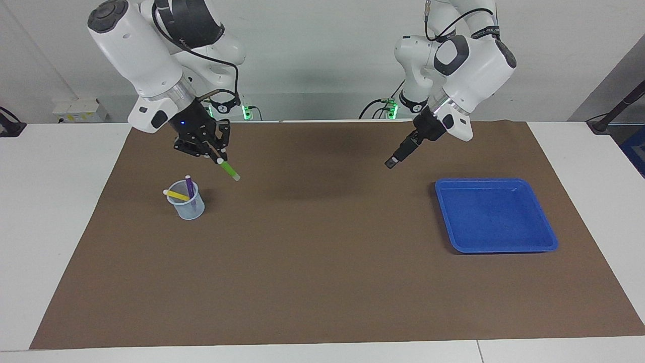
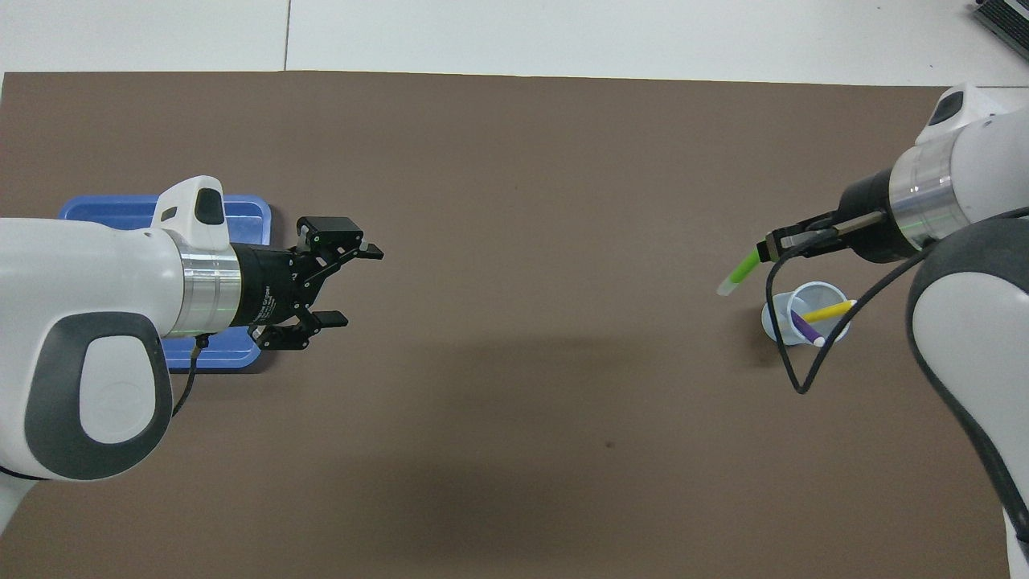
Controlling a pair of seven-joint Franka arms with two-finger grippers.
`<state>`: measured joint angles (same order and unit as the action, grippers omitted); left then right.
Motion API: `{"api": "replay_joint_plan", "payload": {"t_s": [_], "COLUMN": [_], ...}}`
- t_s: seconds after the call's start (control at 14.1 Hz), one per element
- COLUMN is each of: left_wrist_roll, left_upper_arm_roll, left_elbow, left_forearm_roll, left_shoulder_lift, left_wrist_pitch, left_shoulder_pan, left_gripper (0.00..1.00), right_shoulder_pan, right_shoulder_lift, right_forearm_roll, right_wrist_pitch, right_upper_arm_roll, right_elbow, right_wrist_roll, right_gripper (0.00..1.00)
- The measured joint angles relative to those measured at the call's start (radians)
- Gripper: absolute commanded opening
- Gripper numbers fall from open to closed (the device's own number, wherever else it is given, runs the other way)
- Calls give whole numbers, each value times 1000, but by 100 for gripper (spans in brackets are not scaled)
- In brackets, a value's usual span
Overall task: Right arm passes pens to left for tray arrangement
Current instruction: 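Lift the green pen toward the left gripper while the left gripper approaches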
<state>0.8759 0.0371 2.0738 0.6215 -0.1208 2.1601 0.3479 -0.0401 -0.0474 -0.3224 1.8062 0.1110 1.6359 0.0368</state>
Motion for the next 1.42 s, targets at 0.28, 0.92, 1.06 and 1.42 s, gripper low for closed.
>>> {"api": "replay_joint_plan", "payload": {"t_s": [0.28,0.92,1.06,1.42], "left_wrist_roll": [164,620,676,748], "left_upper_arm_roll": [-2,-9,-9,-9], "left_elbow": [0,10,13,13], "left_forearm_roll": [46,144,145,147], "left_shoulder_lift": [-1,3,7,7], "left_wrist_pitch": [2,258,291,336], "left_shoulder_pan": [1,100,127,148], "left_gripper": [100,98,98,98], "right_shoulder_pan": [-78,-395,-412,-411], "right_shoulder_lift": [2,68,69,69], "right_forearm_roll": [-168,-279,-280,-281], "right_wrist_pitch": [233,866,885,885], "right_upper_arm_roll": [9,15,14,6], "right_elbow": [62,309,314,317], "right_wrist_roll": [-158,-654,-682,-683], "right_gripper": [0,0,0,0]}}
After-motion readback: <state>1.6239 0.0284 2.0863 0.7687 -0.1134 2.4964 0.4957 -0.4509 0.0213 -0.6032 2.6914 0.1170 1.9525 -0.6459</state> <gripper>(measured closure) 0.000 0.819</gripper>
